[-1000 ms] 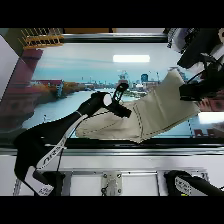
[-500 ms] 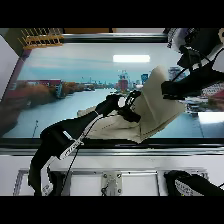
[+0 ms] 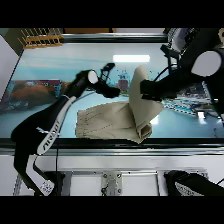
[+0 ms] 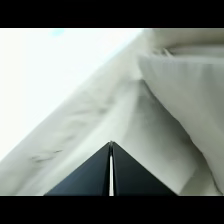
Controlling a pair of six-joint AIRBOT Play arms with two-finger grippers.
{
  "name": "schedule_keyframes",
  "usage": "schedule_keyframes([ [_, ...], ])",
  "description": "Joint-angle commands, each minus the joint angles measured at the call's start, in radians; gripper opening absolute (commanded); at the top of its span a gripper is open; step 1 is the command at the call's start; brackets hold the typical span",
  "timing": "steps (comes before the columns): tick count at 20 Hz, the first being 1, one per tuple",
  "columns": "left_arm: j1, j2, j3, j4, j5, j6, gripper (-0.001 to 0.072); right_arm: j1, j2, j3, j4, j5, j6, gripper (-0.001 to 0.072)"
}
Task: Fold the clothes and pants, and hang the long-sleeved shirts on hangers.
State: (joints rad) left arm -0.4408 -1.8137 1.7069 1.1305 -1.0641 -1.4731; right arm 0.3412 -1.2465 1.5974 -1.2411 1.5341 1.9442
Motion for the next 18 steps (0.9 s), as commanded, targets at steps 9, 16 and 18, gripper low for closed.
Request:
schedule_keyframes([
  [9, 0.426, 0.272, 0.002, 0.008, -0.089, 0.026, 0.0008, 0.421, -0.291, 0.001, 0.016, -0.445, 0.203, 0.0007],
  [16, 0.501, 0.339, 0.002, 0.003, -0.086, 0.026, 0.0008, 0.585, -0.496, 0.001, 0.454, -1.003, -0.154, 0.0612],
  [18, 0.507, 0.355, -0.001, 0.003, -0.087, 0.027, 0.0008, 0.571, -0.465, -0.002, 0.593, -0.995, -0.354, 0.0612],
])
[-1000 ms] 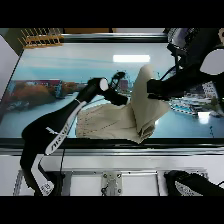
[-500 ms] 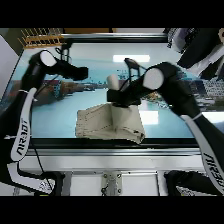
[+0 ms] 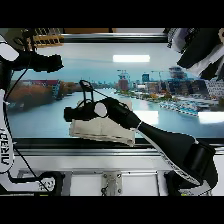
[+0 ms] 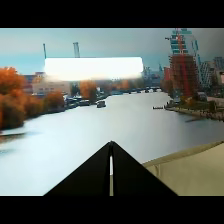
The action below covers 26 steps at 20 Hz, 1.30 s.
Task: Fold the clothes and pants, and hang the long-sleeved shirts on hangers.
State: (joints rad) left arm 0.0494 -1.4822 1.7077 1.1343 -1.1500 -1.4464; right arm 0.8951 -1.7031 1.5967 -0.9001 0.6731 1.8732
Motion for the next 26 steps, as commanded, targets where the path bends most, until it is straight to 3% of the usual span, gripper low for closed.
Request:
schedule_keyframes([
  [1, 0.017, 0.043, -0.021, -0.001, 0.013, 0.000, 0.0008, -0.003, 0.029, -0.012, 0.249, -0.125, -0.338, 0.0611],
  [4, -0.010, 0.149, -0.192, -0.002, 0.089, 0.000, 0.0008, -0.126, 0.206, -0.163, 0.245, -0.069, -0.472, 0.0611],
  [9, -0.132, 0.299, -0.502, -0.003, 0.115, 0.001, 0.0008, -0.590, 0.523, -0.617, 0.016, 0.260, -0.441, 0.0612],
  [11, -0.198, 0.333, -0.577, -0.003, 0.139, 0.000, 0.0008, -0.790, 0.559, -0.753, 0.004, 0.322, -0.456, 0.0631],
  [12, -0.233, 0.347, -0.605, -0.003, 0.163, 0.000, 0.0008, -0.865, 0.555, -0.799, 0.014, 0.330, -0.475, 0.0720],
  [14, -0.290, 0.370, -0.647, -0.002, 0.210, 0.000, 0.0008, -0.957, 0.512, -0.851, 0.052, 0.322, -0.555, 0.0720],
  [20, -0.364, 0.369, -0.650, -0.003, 0.212, -0.003, 0.0009, -0.899, 0.257, -0.845, 0.343, 0.294, -0.842, 0.0720],
  [26, -0.363, 0.369, -0.650, -0.004, 0.212, -0.039, 0.0008, -0.690, 0.087, -0.690, 0.472, 0.295, -0.879, 0.0720],
])
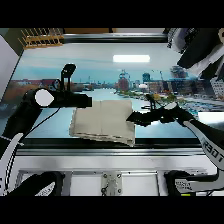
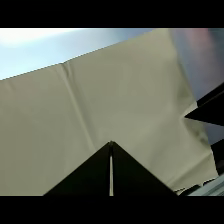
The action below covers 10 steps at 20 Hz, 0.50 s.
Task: Fold the clothes and pants, and hang the long-sleeved shirts on hangers.
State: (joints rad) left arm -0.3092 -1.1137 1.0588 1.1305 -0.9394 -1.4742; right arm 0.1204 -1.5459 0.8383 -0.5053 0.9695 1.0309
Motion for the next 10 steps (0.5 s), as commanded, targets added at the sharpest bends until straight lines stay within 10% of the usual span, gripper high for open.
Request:
schedule_keyframes([
  [1, -0.004, 0.001, -0.001, 0.000, 0.001, -0.011, 0.0008, 0.113, -0.082, 0.097, 0.090, -0.004, -0.037, 0.0718],
  [3, -0.004, 0.001, -0.001, 0.000, 0.001, -0.018, 0.0008, 0.163, -0.097, 0.146, 0.115, -0.005, -0.037, 0.0698],
  [4, -0.004, 0.001, -0.001, 0.000, 0.001, -0.019, 0.0008, 0.183, -0.101, 0.161, 0.123, -0.015, -0.039, 0.0500],
  [5, -0.004, 0.001, -0.001, 0.000, 0.001, -0.019, 0.0008, 0.199, -0.102, 0.171, 0.127, -0.032, -0.058, 0.0137],
  [6, -0.004, 0.001, -0.001, 0.000, 0.000, -0.021, 0.0008, 0.206, -0.102, 0.181, 0.127, -0.041, -0.079, 0.0006],
  [10, -0.004, 0.001, -0.001, 0.000, -0.003, -0.028, 0.0008, 0.082, -0.007, 0.210, -0.016, -0.041, -0.019, 0.0005],
])
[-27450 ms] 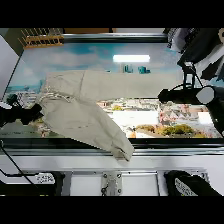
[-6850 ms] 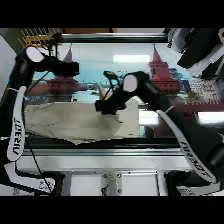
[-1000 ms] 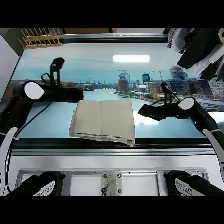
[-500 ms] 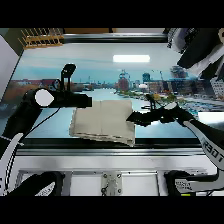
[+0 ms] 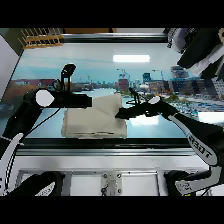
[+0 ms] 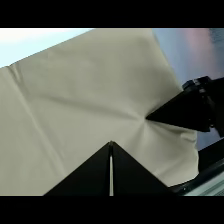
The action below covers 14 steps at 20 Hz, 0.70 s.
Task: Fold the clothes and pants, and hang the long-sleeved shirts on hangers.
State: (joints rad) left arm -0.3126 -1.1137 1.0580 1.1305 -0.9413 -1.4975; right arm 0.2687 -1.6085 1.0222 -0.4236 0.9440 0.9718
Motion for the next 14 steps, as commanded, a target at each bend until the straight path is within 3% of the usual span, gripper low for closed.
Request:
schedule_keyframes([
  [1, -0.001, 0.001, 0.000, 0.000, -0.001, -0.013, 0.0008, -0.138, 0.103, 0.030, -0.187, -0.016, 0.091, 0.0005],
  [5, -0.002, 0.001, 0.000, 0.000, 0.000, -0.021, 0.0008, -0.539, 0.302, 0.031, -0.500, -0.015, 0.275, 0.0006],
  [10, -0.002, 0.001, 0.000, 0.000, 0.000, -0.021, 0.0008, -1.043, 0.390, 0.030, -0.527, 0.018, 0.347, 0.0006],
  [14, -0.002, 0.001, 0.000, 0.000, 0.001, -0.021, 0.0008, -1.242, 0.412, -0.050, -0.532, 0.049, 0.415, 0.0005],
])
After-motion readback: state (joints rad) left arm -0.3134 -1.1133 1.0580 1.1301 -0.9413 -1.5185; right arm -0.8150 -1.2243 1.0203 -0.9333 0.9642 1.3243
